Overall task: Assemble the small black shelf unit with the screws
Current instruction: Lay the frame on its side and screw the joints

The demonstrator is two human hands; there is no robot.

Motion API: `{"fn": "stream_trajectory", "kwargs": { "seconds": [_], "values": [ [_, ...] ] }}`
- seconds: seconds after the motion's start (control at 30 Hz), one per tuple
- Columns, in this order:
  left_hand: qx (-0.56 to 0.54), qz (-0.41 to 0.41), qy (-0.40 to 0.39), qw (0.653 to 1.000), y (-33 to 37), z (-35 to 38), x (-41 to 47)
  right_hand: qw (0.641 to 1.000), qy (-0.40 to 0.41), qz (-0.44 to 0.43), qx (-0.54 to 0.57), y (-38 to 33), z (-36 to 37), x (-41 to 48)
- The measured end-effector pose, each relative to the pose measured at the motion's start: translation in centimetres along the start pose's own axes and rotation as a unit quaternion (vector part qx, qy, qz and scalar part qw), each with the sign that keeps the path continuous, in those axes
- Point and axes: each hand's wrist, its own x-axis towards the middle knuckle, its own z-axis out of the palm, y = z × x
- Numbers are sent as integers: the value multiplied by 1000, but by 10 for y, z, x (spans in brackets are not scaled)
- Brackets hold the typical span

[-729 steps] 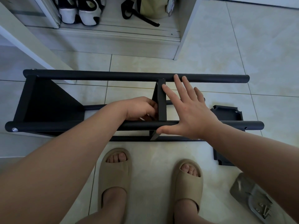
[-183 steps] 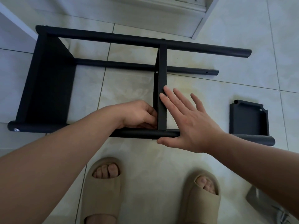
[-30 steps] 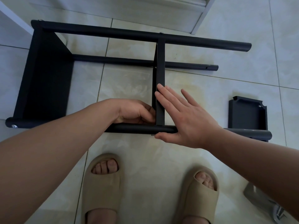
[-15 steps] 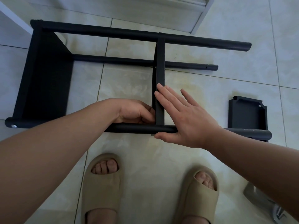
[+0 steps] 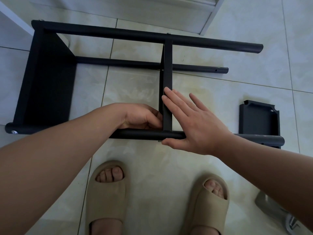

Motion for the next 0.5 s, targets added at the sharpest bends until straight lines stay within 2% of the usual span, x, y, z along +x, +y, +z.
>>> {"fn": "stream_trajectory", "kwargs": {
  "seconds": [0.23,0.5],
  "values": [
    [-26,-4,15,1000,0,-1,-1,1000,2,1,-2,0,1,0],
    [-69,22,-23,997,1,-1,-1,1000,5,-1,-1,-1,1,0]
  ]
}}
